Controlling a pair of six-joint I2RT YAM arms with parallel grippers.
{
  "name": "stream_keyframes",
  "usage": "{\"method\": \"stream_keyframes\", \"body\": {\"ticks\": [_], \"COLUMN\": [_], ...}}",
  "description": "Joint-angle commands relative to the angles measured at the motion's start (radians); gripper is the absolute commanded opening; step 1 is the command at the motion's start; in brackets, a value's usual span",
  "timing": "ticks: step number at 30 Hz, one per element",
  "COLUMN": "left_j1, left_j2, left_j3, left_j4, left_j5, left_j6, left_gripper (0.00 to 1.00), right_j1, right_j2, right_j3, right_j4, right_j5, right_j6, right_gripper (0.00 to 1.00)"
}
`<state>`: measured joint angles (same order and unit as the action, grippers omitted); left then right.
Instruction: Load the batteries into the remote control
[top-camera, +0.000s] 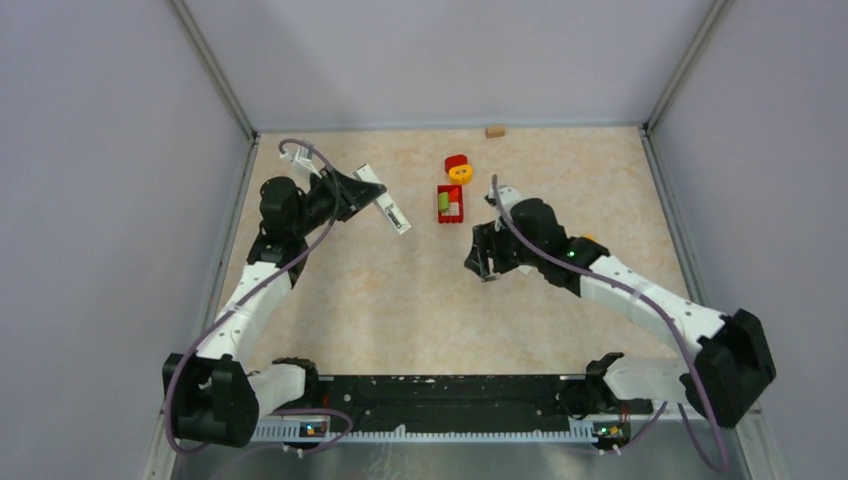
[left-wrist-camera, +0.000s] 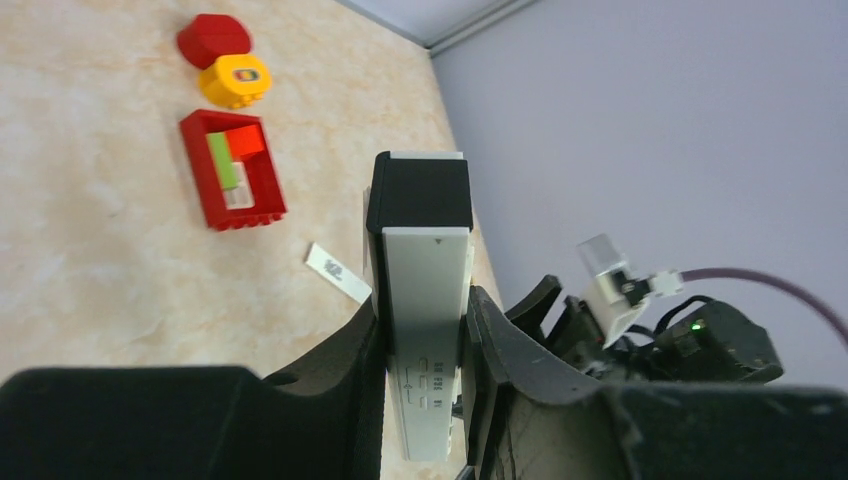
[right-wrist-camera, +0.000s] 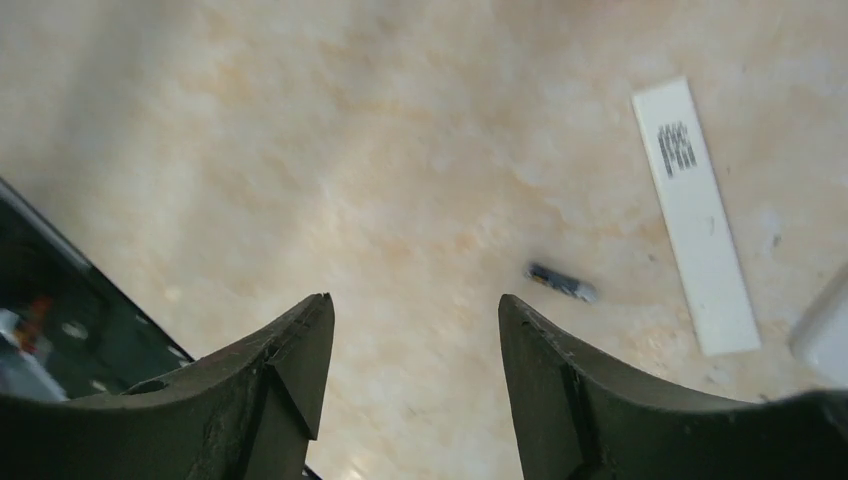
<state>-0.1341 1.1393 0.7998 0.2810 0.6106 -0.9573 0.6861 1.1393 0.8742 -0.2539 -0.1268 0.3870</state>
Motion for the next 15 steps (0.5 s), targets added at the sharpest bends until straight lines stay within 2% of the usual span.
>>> {"method": "stream_keyframes", "body": {"ticks": [1,5,9,15], "left_j1": [0.033,0.047,0.048,0.048], "left_j2": [-0.049,-0.06,-0.047,-0.037], "left_j3": [0.002,-0.003,0.002,0.001], "left_j4": [-0.121,-0.122,-0.081,-0.045], "left_j5": [-0.055,-0.031,0.05,0.109], "left_j6": [0.09,0.099,0.096,0.086], "left_gripper": [0.0,0.0,0.0,0.0], "right_j1": [0.0,0.0,0.0,0.0], "right_j2": [0.129,0.201,0.252,0.397], "right_j3": [0.055,0.062,0.067,0.12], "right_j4": [-0.207,-0.203,-0.2,-0.238], "right_j5": [0.009,0.022,0.047,0.059], "right_j6": [-0.296,-0.455,-0.592,-0.665], "right_gripper": [0.62,0.64,0.65,0.63]}}
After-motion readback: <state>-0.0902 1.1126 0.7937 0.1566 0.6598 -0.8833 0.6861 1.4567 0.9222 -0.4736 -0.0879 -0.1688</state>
